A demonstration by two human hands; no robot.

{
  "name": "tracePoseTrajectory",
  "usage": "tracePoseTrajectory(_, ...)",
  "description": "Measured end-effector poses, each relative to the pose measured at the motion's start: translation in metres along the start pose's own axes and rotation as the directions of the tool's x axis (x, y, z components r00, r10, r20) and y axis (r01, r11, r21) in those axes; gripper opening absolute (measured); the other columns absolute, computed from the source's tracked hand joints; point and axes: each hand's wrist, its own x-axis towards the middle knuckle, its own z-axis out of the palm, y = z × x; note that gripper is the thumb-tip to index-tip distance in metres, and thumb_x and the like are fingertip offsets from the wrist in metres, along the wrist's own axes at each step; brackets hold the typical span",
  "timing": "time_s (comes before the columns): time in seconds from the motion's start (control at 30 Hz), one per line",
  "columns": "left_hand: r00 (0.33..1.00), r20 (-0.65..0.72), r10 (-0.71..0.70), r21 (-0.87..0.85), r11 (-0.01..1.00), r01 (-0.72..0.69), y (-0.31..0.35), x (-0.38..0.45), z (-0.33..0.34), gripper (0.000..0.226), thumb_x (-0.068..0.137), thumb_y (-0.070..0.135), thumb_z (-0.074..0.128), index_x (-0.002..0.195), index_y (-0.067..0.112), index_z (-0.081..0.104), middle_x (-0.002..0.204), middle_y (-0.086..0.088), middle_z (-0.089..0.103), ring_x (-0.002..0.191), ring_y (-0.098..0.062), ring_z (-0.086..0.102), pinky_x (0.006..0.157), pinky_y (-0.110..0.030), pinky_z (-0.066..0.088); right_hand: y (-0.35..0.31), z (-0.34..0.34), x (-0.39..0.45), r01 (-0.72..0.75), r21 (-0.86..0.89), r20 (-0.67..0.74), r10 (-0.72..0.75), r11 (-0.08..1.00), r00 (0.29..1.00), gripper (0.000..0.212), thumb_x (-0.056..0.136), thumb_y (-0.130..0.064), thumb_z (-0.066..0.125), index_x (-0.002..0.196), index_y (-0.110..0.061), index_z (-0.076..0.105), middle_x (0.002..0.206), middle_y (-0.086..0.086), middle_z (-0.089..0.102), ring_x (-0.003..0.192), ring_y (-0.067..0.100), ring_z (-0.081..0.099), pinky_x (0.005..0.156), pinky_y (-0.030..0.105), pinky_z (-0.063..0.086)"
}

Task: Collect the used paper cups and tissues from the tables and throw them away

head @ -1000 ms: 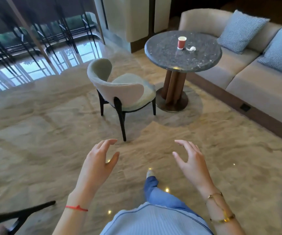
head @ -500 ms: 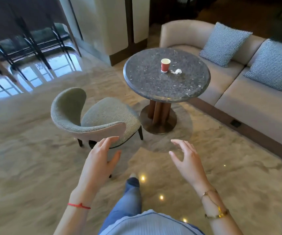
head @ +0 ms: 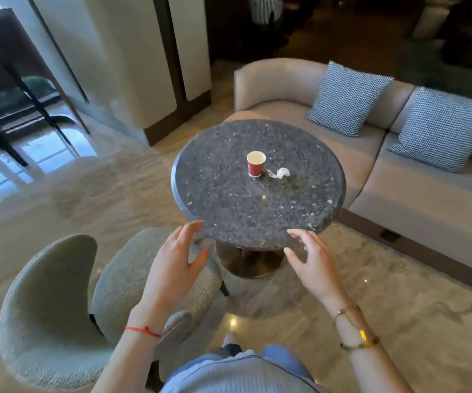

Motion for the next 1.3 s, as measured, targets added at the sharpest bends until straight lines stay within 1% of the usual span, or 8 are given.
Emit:
tracePoseTrajectory(0.13,0.998,0.051,0.03,-0.003,1.0,-0.03,-0.005,0.091,0.018,0.05,0.088,0.025,0.066,0.135,0.021,0.048,0.129,0.004,0.056,0.113,-0.014,0.056,0.091,-0.026,0.044,0.013,0.003,0.076,-0.059,-0.012,-0.044,0.058,0.998,0.997,0.032,0.086,-0.011,0.068,0.117,-0.01,0.062,0.113,0.004,0.064,0.107,0.022,0.056,0.097,0.033,0.044)
tracePoseTrajectory(0.3,0.997,0.071,0.028,0.002,1.0,-0.028,-0.013,0.187,0.056,0.057,0.087,0.025,0.068,0.138,0.016,0.045,0.133,-0.001,0.053,0.12,-0.02,0.054,0.095,-0.039,0.047,0.049,0.017,0.162,-0.115,-0.038,0.014,0.115,0.993,0.993,0.034,0.089,-0.017,0.065,0.123,-0.014,0.059,0.118,0.003,0.06,0.113,0.021,0.053,0.099,0.031,0.042)
tracePoseTrajectory(0.47,0.992,0.122,-0.045,0.023,0.999,0.042,-0.01,0.271,0.112,0.068,0.085,0.026,0.069,0.144,0.017,0.036,0.141,-0.003,0.045,0.126,-0.021,0.049,0.096,-0.037,0.046,0.099,0.037,0.253,-0.173,-0.114,0.087,0.183,0.978,0.979,0.038,0.09,-0.023,0.062,0.127,-0.015,0.055,0.126,0.005,0.055,0.121,0.023,0.047,0.099,0.029,0.037)
tracePoseTrajectory(0.6,0.977,0.179,-0.12,0.04,0.993,0.115,-0.004,0.328,0.155,0.077,0.084,0.026,0.071,0.148,0.015,0.03,0.146,-0.007,0.038,0.13,-0.026,0.043,0.104,-0.04,0.041,0.134,0.055,0.319,-0.168,-0.202,0.18,0.206,0.965,0.962,0.041,0.09,-0.025,0.063,0.129,-0.017,0.052,0.125,0.006,0.053,0.118,0.026,0.047,0.095,0.032,0.04)
tracePoseTrajectory(0.7,0.963,0.198,-0.184,0.05,0.983,0.178,-0.001,0.365,0.181,0.081,0.082,0.025,0.073,0.149,0.017,0.027,0.148,-0.006,0.035,0.129,-0.028,0.041,0.102,-0.043,0.042,0.157,0.072,0.359,-0.174,-0.252,0.226,0.233,0.952,0.946,0.036,0.088,-0.025,0.064,0.123,-0.019,0.055,0.122,0.005,0.052,0.115,0.026,0.048,0.092,0.033,0.043)
tracePoseTrajectory(0.87,0.935,0.235,-0.264,0.118,0.963,0.243,-0.007,0.404,0.215,0.09,0.078,0.023,0.076,0.15,0.016,0.022,0.151,-0.006,0.029,0.131,-0.03,0.038,0.1,-0.043,0.041,0.188,0.099,0.398,-0.157,-0.31,0.295,0.252,0.938,0.922,0.036,0.087,-0.025,0.067,0.12,-0.016,0.056,0.119,0.006,0.05,0.108,0.025,0.051,0.083,0.03,0.047)
tracePoseTrajectory(1.07,0.899,0.273,-0.342,0.184,0.936,0.3,-0.012,0.428,0.235,0.096,0.076,0.029,0.079,0.151,0.017,0.021,0.151,-0.005,0.028,0.131,-0.03,0.037,0.099,-0.045,0.044,0.208,0.118,0.413,-0.163,-0.323,0.35,0.278,0.932,0.895,0.028,0.084,-0.026,0.071,0.108,-0.018,0.059,0.111,0.001,0.047,0.097,0.02,0.054,0.075,0.035,0.054)
tracePoseTrajectory(1.3,0.872,0.296,-0.389,0.219,0.917,0.335,-0.009,0.433,0.253,0.085,0.078,0.029,0.075,0.148,0.015,0.029,0.144,-0.006,0.035,0.126,-0.03,0.042,0.093,-0.041,0.047,0.223,0.122,0.412,-0.161,-0.253,0.382,0.252,0.954,0.889,0.014,0.086,-0.005,0.063,0.098,-0.012,0.061,0.108,0.004,0.055,0.103,0.023,0.053,0.082,0.033,0.05)
